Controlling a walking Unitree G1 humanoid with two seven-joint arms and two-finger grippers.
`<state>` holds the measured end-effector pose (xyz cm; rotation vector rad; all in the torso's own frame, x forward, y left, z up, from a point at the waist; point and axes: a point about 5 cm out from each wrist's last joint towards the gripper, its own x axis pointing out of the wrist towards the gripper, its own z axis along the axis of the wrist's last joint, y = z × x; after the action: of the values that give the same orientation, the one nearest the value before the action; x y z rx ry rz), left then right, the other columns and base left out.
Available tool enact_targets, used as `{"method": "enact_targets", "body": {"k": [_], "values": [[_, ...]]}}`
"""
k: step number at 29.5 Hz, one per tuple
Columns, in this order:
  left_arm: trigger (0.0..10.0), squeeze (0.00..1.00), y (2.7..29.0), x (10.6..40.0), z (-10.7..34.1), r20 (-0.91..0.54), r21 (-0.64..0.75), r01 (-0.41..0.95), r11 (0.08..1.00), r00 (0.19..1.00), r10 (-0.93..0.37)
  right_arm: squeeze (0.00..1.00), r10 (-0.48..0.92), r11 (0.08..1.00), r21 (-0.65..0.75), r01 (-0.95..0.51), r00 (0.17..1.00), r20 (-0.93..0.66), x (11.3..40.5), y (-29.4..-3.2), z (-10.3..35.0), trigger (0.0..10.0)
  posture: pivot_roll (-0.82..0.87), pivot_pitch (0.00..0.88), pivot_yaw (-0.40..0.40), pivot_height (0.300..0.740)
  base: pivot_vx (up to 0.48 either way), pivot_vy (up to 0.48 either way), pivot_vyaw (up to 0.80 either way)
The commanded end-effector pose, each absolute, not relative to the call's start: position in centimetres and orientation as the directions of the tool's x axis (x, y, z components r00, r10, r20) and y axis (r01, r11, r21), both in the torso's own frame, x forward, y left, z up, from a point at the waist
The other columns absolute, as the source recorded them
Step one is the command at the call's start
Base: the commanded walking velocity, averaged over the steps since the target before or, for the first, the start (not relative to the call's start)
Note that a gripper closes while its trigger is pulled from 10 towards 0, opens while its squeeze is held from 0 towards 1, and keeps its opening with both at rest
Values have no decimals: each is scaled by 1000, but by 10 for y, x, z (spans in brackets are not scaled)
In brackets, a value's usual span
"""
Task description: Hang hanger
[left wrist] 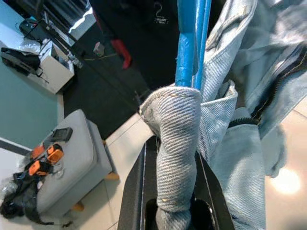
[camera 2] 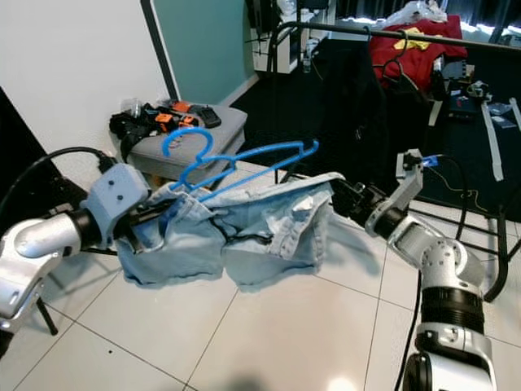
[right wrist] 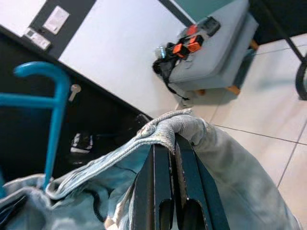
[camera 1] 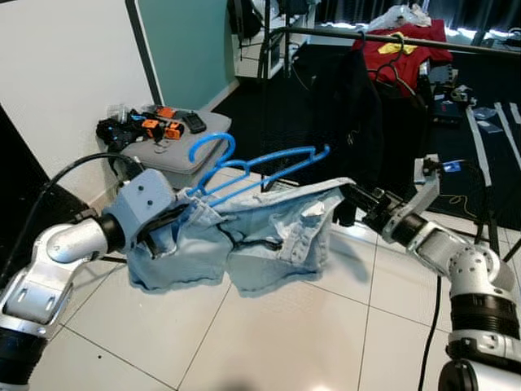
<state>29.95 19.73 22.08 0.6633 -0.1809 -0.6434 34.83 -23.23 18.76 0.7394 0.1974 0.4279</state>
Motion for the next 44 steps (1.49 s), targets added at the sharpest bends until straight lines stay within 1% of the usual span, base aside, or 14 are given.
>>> {"method": "enact_targets", "body": {"k": [1, 3, 5, 9, 10, 11, 14, 16, 19, 22, 24, 25, 33, 44], "values": [[10000, 0, 206, 297, 223, -21, 602, 479, 639, 810, -586, 0, 356, 684, 681, -260, 934, -2, 350, -248, 194, 0, -65, 64, 49, 740, 0, 0, 0], [10000, 0, 206, 297, 223, -21, 602, 479, 639, 810, -586, 0, 356, 684, 681, -260, 934, -2, 350, -248, 194, 0, -65, 64, 49, 740, 0, 0, 0], [10000, 0, 192, 288, 238, 77, 528, 542, 653, 736, -673, 0, 310, 696, 687, -207, 950, -29, 352, -254, 191, 0, -63, 64, 44, 740, 0, 0, 0], [10000, 0, 184, 281, 241, 100, 511, 587, 628, 685, -721, 0, 288, 700, 690, -182, 957, -40, 352, -257, 190, 0, -63, 63, 44, 740, 0, 0, 0], [10000, 0, 172, 272, 239, 78, 495, 663, 562, 610, -788, 0, 257, 712, 685, -155, 965, -49, 354, -261, 191, 0, -60, 64, 46, 740, 0, 0, 0], [10000, 0, 172, 272, 239, 78, 495, 663, 562, 610, -788, 0, 257, 712, 685, -155, 965, -49, 354, -261, 191, 0, -60, 64, 46, 740, 0, 0, 0], [10000, 0, 152, 248, 208, -116, 462, 820, 339, 435, -893, 0, 213, 717, 685, -129, 976, -40, 357, -265, 195, 0, -58, 65, 50, 740, 0, 0, 0], [10000, 0, 152, 248, 208, -116, 462, 820, 339, 435, -893, 0, 213, 717, 685, -129, 976, -40, 357, -265, 195, 0, -58, 65, 50, 740, 0, 0, 0], [10000, 0, 155, 243, 183, -275, 456, 855, 248, 401, -874, 0, 213, 716, 684, -137, 977, -27, 358, -264, 198, 0, -64, 66, 50, 740, 0, 0, 0], [10000, 0, 160, 245, 172, -350, 465, 854, 231, 417, -839, 0, 214, 716, 683, -143, 977, -20, 358, -264, 201, 0, -67, 66, 50, 740, 0, 0, 0], [10000, 0, 168, 254, 161, -397, 486, 828, 281, 495, -773, 0, 214, 717, 680, -157, 977, 0, 359, -264, 207, 0, -71, 67, 51, 740, 0, 0, 0], [10000, 0, 168, 254, 161, -397, 486, 828, 281, 495, -773, 0, 214, 717, 680, -157, 977, 0, 359, -264, 207, 0, -71, 67, 51, 740, 0, 0, 0], [10000, 0, 188, 282, 171, -335, 540, 669, 512, 728, -598, 0, 223, 724, 664, -185, 974, 28, 360, -264, 216, 0, -71, 70, 52, 740, 0, 0, 0], [10000, 0, 200, 287, 177, -297, 545, 618, 567, 775, -558, 0, 237, 728, 659, -187, 971, 14, 359, -261, 211, 0, -66, 67, 53, 740, 0, 0, 0]]}}
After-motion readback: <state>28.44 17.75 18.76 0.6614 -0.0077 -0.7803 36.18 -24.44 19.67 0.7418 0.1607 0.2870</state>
